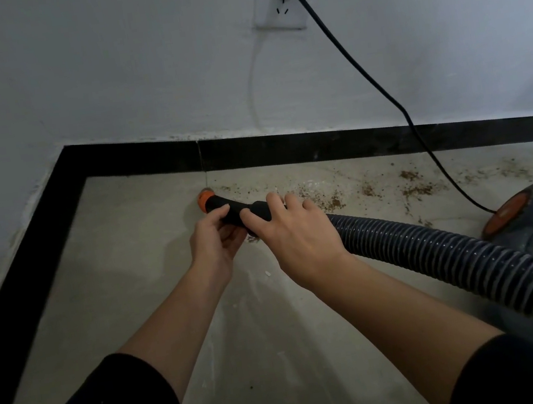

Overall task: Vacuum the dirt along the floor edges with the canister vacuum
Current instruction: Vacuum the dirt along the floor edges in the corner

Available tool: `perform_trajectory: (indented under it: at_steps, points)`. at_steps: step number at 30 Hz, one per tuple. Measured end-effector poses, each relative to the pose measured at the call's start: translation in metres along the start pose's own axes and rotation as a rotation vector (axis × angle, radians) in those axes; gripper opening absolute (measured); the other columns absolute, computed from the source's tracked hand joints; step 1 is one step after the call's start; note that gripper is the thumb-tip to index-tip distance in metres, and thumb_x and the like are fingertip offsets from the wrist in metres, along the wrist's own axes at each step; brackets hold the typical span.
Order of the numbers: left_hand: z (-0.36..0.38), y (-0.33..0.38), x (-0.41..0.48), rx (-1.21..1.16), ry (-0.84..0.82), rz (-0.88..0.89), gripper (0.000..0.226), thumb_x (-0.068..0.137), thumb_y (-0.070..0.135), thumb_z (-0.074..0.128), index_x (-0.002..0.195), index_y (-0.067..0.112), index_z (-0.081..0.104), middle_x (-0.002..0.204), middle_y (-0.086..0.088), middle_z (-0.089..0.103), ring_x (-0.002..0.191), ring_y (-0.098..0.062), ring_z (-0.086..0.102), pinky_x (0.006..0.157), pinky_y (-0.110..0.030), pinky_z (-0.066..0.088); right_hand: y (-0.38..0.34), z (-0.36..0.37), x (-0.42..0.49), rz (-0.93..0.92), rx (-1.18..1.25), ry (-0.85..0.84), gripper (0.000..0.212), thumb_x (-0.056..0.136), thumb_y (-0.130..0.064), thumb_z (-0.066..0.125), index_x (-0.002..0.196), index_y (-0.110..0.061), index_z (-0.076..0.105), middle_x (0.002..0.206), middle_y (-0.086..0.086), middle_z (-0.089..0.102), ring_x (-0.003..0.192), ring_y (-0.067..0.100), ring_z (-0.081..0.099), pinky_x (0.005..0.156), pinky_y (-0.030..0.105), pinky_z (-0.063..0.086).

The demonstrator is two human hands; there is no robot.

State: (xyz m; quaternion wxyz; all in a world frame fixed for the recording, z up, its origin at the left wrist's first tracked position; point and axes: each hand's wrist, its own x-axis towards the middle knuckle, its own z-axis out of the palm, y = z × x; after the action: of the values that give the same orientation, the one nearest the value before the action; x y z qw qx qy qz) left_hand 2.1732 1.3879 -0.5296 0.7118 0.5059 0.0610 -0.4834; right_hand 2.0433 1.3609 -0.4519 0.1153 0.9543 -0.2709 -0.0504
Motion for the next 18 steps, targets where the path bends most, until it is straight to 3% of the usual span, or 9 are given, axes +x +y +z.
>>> perform_trajectory:
  at_steps: [8,18]
  points:
    - [0.007,-0.005,-0.001,0.009,0.009,-0.01,0.037,0.091,0.015,0.06,0.125,0.001,0.058,0.112,-0.018,0.069,0.104,-0.028,0.068,0.091,-0.036,0.056,0.006,0.001,-0.004,0.021,0.002,-0.017,0.074,0.088,-0.012,0.058,0.147,-0.022,0.014,0.133,0.019,0.035,0.114,0.034,0.044,0.091,0.04,0.04]
    - [-0.01,0.01,0.008,0.012,0.043,0.017,0.037,0.091,0.017,0.059,0.124,0.0,0.059,0.114,-0.018,0.069,0.106,-0.028,0.067,0.088,-0.033,0.056,-0.01,-0.003,0.011,-0.004,0.007,0.004,0.072,0.089,-0.011,0.056,0.147,-0.02,0.015,0.134,0.02,0.036,0.113,0.034,0.045,0.089,0.041,0.04]
